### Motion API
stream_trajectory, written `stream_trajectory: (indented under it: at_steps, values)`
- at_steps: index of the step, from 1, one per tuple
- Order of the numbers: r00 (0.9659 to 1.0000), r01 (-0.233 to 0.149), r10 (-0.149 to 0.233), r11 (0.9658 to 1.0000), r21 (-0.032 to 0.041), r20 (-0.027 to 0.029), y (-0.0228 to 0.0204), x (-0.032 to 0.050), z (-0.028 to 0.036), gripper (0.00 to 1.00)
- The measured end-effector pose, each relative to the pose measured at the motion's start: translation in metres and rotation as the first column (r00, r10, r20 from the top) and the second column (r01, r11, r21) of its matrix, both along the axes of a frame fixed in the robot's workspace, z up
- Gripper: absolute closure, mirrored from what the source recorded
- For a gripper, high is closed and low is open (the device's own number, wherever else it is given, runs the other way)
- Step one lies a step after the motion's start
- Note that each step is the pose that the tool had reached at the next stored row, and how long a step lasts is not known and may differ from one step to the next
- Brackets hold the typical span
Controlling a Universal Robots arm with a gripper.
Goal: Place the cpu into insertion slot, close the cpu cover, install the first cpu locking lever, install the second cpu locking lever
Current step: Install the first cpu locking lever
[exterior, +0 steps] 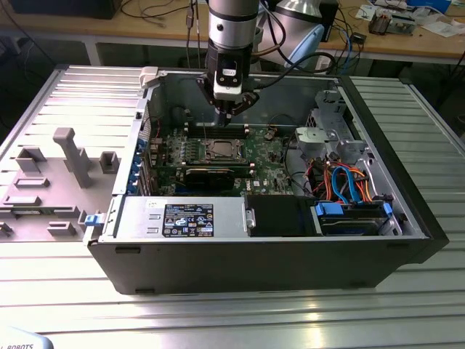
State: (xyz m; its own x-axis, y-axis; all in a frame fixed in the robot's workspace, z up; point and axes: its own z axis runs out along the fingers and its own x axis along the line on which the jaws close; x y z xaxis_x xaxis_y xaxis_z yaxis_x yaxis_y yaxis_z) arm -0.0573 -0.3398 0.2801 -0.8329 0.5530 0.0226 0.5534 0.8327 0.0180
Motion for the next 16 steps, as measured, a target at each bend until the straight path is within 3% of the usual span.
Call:
stream_trajectory:
  at_steps: [6,7,8,10,12,13,16]
  values:
    - [1.0000,-0.002,0.002,1.0000,0.0000,0.0000,0.0000,0.0000,0.0000,0.89]
    - [1.0000,-0.010,0.010,1.0000,-0.0001,-0.0001,0.0000,0.0000,0.0000,0.89]
    - [0.9991,-0.043,0.043,0.9991,0.0000,0.0000,0.0000,0.0000,-0.0002,0.89]
    - [0.9940,-0.109,0.109,0.9940,-0.0001,0.0000,0.0000,0.0000,-0.0006,0.89]
    - [0.9839,-0.179,0.179,0.9839,-0.0001,0.0001,0.0000,0.0000,-0.0011,0.89]
    - [0.9824,-0.187,0.187,0.9824,-0.0004,0.0020,0.0000,-0.0001,-0.0012,0.89]
    - [0.9823,-0.187,0.187,0.9823,-0.0019,0.0105,0.0000,-0.0005,-0.0013,0.89]
